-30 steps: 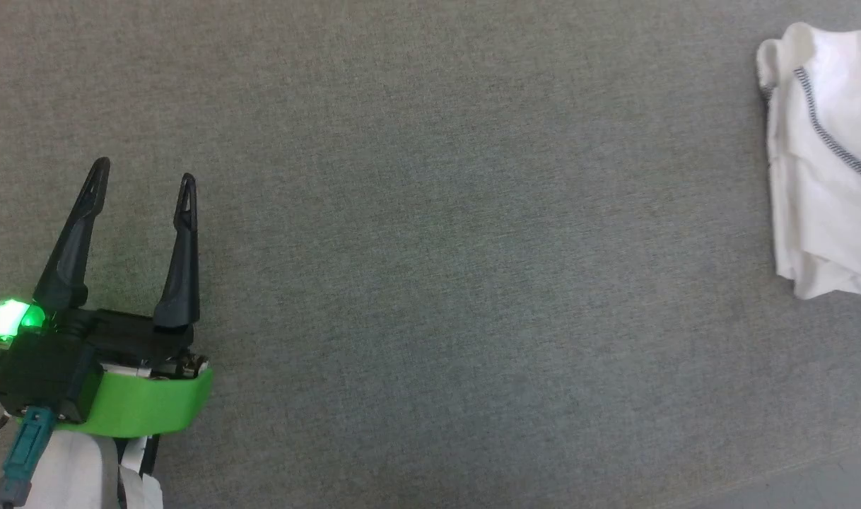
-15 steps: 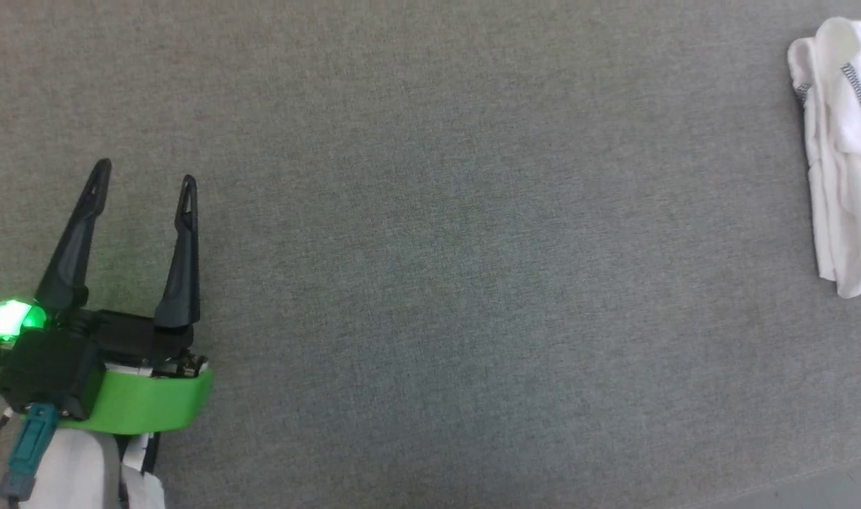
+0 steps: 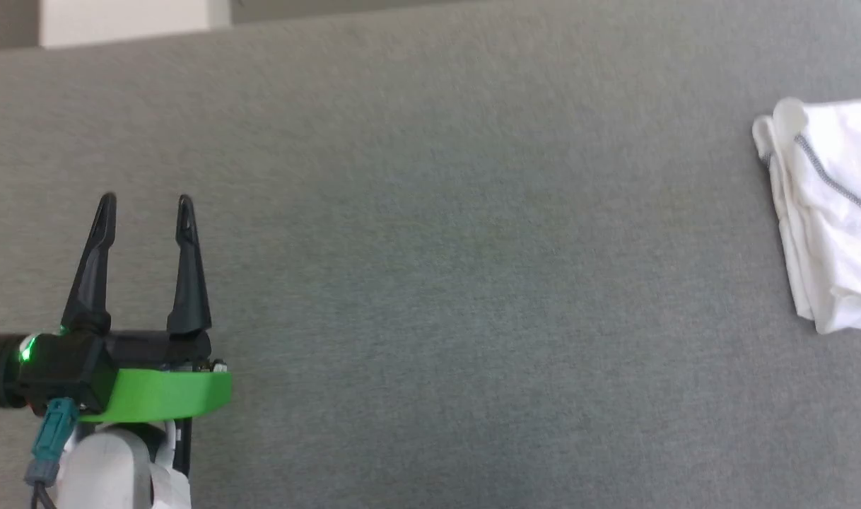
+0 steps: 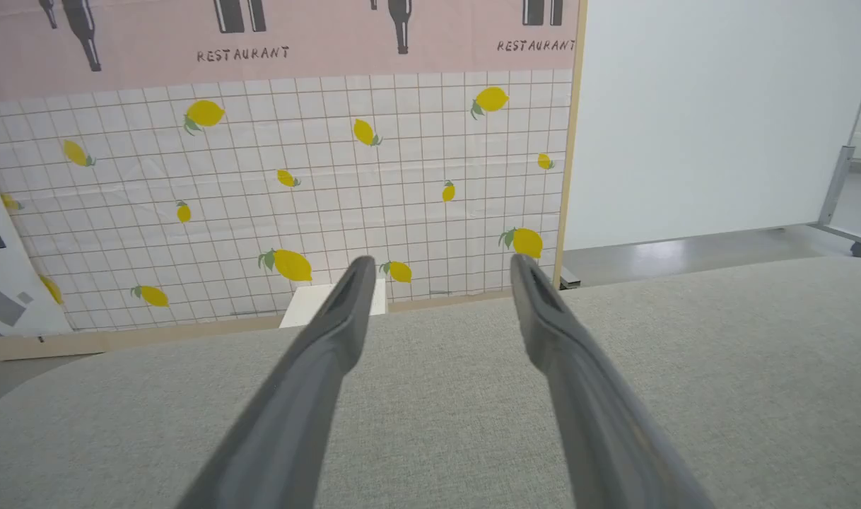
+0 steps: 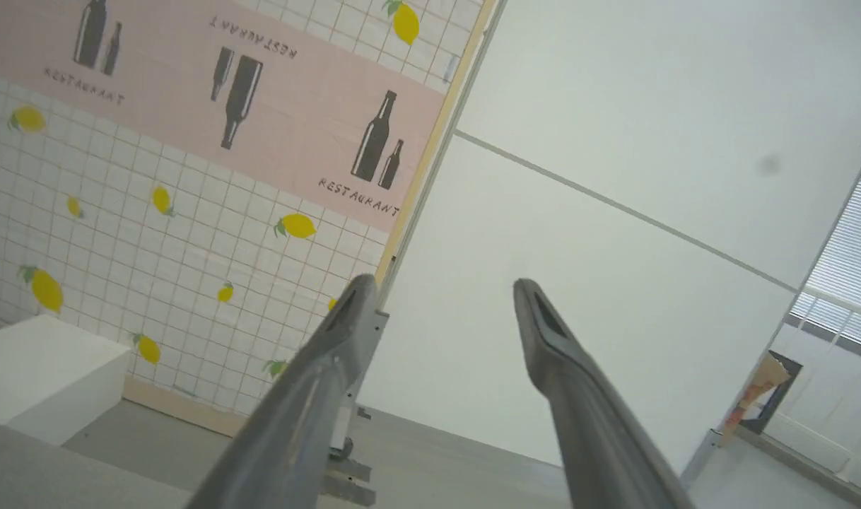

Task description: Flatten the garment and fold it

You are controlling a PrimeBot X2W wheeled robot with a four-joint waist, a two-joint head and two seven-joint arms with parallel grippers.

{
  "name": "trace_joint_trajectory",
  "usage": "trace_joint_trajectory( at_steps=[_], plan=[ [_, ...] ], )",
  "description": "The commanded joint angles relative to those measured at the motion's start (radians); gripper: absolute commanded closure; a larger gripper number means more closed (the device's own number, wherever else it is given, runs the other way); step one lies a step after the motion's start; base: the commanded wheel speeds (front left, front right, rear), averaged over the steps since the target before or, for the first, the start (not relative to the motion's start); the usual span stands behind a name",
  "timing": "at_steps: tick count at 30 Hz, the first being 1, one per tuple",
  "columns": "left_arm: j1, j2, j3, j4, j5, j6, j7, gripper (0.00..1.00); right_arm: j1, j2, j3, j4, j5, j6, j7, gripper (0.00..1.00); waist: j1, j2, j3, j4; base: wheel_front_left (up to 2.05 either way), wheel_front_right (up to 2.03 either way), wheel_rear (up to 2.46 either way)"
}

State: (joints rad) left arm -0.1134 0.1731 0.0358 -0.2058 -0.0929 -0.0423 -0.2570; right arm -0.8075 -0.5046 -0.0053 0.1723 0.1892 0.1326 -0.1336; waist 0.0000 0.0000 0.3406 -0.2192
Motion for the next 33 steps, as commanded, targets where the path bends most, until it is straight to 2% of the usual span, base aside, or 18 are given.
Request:
trace_joint_trajectory(
  at_steps=[1,8,10,12,20,33],
  plan=[
    [0.014,-0.013,0.008,0.009,-0.008,0.012,-0.004,0.0,0.053,0.055,-0.005,-0.033,0.009,-0.002,-0.008,0.0,0.0,0.0,-0.135,0.088,0.0,0.0,0.0],
    [0.02,-0.049,0.026,0.048,-0.018,0.039,-0.005,0.0,0.306,0.348,-0.059,-0.177,0.009,-0.002,-0.049,0.0,0.0,0.0,-0.22,0.163,0.0,0.0,0.0],
    [0.019,-0.06,0.029,0.069,-0.025,0.05,-0.005,0.0,0.37,0.409,-0.079,-0.185,0.011,-0.002,-0.07,0.0,0.0,0.0,-0.237,0.18,0.0,0.0,0.0],
    [0.015,-0.07,0.027,0.088,-0.031,0.056,-0.005,0.0,0.429,0.439,-0.088,-0.183,0.013,-0.002,-0.09,0.0,0.0,0.0,-0.252,0.193,0.0,0.0,0.0],
    [0.017,-0.092,0.002,0.173,-0.034,0.066,-0.005,0.0,0.629,0.454,-0.089,-0.115,0.1,-0.002,-0.127,0.0,0.0,0.0,-0.301,0.215,0.0,0.0,0.0],
    [0.045,-0.118,-0.061,0.299,-0.089,0.055,-0.005,0.0,0.819,0.454,-0.085,-0.117,0.063,-0.002,-0.128,0.0,0.0,0.0,-0.332,0.218,0.0,0.0,0.0]
  ],
)
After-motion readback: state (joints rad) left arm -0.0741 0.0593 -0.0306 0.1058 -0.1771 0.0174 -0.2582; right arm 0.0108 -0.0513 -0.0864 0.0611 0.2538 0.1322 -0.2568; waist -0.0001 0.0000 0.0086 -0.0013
